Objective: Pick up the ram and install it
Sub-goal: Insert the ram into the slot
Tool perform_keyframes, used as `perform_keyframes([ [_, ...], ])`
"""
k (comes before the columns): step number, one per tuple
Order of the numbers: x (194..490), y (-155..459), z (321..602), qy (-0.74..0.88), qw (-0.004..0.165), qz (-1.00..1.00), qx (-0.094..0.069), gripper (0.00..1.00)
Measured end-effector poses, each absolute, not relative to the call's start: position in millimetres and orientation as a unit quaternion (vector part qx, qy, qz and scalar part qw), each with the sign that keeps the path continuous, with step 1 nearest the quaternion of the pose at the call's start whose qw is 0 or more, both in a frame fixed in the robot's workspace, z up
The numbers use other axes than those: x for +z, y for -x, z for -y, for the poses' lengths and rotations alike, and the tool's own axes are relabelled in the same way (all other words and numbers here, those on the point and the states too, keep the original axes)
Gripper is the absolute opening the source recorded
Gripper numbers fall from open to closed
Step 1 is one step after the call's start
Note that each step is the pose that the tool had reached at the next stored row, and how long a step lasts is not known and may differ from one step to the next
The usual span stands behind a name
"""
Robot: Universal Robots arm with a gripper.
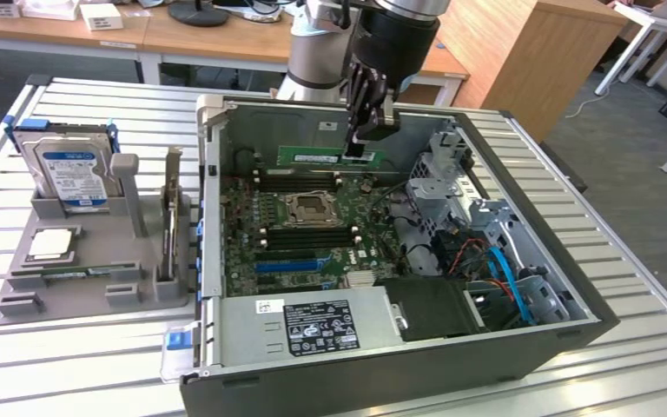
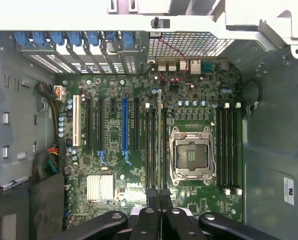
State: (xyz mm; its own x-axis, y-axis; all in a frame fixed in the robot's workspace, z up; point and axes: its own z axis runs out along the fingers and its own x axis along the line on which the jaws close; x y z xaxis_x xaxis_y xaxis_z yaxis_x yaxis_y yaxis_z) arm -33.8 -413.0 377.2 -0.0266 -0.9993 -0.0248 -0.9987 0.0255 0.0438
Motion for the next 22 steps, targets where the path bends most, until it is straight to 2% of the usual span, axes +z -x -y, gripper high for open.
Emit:
perform_keyframes([
  [10, 372.6, 33.8, 413.0, -0.698, 0.006, 0.716, -0.024, 0.12],
  [22, 353.3, 33.8, 413.0, -0.698, 0.006, 0.716, -0.024, 0.12],
])
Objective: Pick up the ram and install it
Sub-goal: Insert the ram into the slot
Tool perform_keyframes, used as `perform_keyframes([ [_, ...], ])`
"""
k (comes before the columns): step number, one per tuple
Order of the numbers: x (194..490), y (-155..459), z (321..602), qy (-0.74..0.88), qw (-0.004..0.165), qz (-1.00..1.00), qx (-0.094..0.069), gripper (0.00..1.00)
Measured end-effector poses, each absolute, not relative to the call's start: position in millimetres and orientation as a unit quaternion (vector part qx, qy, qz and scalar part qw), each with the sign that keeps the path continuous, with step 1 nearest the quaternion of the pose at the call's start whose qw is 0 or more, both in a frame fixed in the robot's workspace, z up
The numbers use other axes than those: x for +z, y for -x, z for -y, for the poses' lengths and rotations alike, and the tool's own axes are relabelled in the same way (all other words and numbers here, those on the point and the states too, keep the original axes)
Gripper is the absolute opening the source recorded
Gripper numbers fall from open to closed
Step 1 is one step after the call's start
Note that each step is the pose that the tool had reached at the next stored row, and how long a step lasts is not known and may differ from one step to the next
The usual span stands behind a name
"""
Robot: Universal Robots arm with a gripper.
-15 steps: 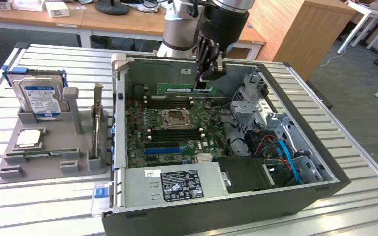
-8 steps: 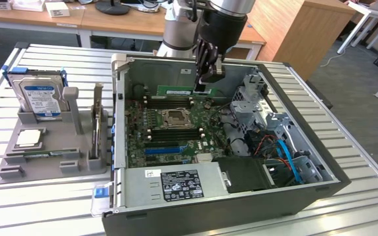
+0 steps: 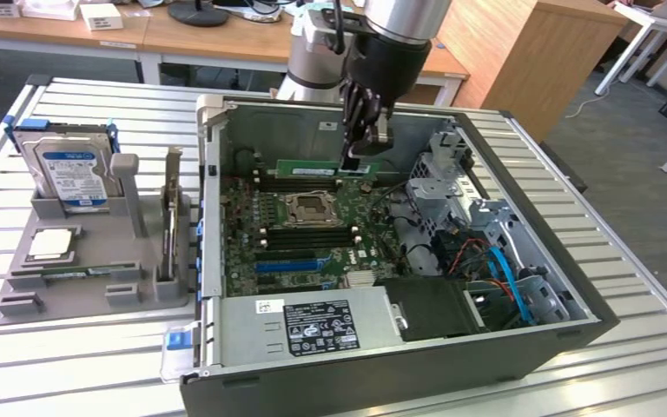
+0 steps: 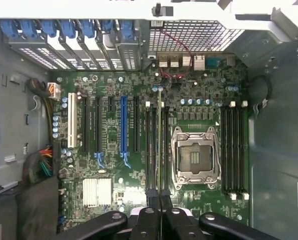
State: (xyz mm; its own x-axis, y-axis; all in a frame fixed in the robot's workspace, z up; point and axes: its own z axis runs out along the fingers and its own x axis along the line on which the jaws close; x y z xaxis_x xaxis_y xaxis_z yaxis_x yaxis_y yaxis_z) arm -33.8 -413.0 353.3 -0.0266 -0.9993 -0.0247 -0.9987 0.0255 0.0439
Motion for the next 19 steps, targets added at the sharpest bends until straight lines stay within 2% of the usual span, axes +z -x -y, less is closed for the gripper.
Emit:
perform_keyframes([
  [19, 319.5, 33.8, 413.0, -0.698, 0.006, 0.716, -0.024, 0.12],
])
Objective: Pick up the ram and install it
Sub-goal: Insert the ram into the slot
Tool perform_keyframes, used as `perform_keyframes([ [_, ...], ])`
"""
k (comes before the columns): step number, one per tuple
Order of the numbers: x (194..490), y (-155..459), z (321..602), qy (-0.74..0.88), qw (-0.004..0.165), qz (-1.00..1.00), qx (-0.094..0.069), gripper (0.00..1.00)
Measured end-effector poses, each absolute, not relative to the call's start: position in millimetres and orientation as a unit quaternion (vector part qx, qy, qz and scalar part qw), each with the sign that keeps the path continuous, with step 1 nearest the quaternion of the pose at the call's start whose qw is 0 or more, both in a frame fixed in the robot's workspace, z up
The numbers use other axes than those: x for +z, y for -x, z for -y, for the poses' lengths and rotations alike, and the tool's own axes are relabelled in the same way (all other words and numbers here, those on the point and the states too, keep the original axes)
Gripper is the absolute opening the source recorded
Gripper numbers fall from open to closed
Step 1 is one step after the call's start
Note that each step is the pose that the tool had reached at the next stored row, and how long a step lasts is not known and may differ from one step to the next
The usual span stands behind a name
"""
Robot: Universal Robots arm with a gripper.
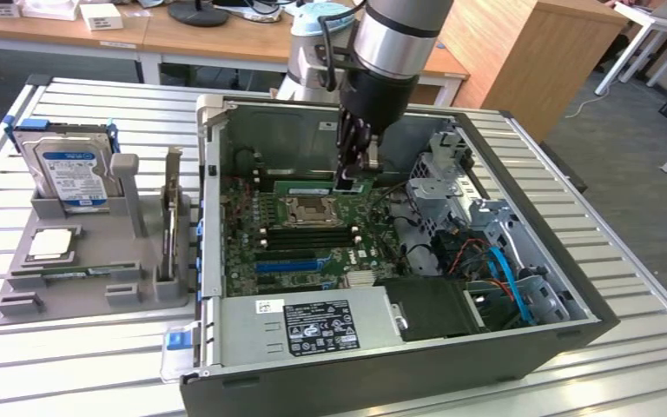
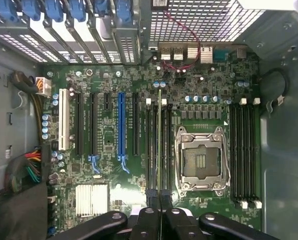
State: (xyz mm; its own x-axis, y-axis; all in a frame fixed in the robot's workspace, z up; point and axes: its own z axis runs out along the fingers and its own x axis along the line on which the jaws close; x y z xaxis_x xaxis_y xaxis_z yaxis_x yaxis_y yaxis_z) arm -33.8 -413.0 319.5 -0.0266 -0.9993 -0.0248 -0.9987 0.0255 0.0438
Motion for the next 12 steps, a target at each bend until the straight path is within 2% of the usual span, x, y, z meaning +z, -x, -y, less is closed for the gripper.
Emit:
perform_keyframes([
  [12, 298.6, 33.8, 413.0, -0.698, 0.006, 0.716, -0.024, 0.12],
])
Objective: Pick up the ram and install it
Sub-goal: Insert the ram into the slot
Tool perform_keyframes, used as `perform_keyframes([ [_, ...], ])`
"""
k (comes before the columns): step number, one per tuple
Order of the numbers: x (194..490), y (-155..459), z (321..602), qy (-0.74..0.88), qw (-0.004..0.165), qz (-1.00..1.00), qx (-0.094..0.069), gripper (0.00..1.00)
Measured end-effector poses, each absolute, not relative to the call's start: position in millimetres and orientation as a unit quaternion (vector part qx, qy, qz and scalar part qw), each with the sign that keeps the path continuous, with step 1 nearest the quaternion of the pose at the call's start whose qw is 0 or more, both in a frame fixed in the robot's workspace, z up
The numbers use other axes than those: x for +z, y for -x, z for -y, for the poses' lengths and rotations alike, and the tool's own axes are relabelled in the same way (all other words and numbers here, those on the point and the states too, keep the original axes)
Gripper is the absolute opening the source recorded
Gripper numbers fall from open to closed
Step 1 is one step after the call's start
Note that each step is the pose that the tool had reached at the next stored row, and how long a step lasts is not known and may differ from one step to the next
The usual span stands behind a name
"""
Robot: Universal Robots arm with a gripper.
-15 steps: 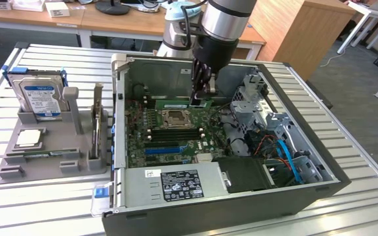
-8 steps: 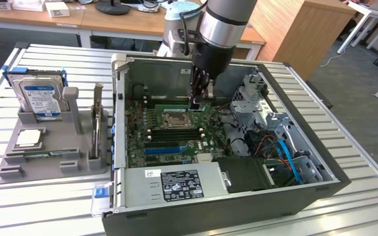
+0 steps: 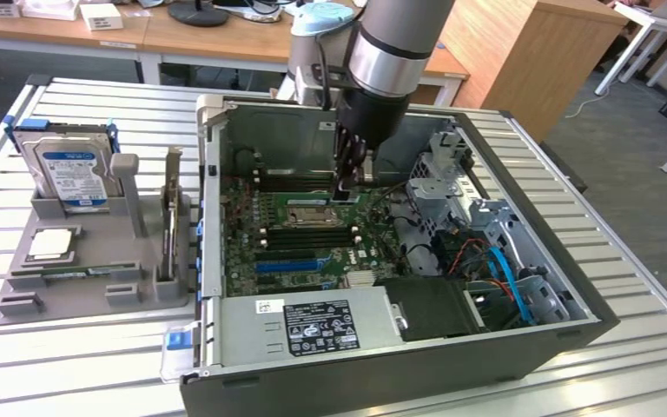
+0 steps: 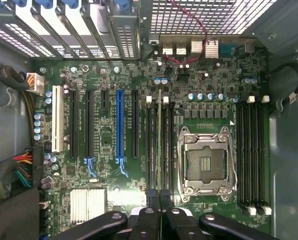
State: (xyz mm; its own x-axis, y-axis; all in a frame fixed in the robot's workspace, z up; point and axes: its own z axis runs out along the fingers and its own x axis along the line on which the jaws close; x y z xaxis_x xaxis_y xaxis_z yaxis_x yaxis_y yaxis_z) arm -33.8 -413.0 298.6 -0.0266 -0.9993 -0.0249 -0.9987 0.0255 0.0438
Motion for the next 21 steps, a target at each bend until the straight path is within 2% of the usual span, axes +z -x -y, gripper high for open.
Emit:
perform_keyframes([
  [12, 277.3, 33.8, 413.0, -0.698, 0.006, 0.716, -0.024, 0.12],
  [21, 275.1, 33.3, 413.0, -0.698, 0.006, 0.715, -0.024, 0.12],
])
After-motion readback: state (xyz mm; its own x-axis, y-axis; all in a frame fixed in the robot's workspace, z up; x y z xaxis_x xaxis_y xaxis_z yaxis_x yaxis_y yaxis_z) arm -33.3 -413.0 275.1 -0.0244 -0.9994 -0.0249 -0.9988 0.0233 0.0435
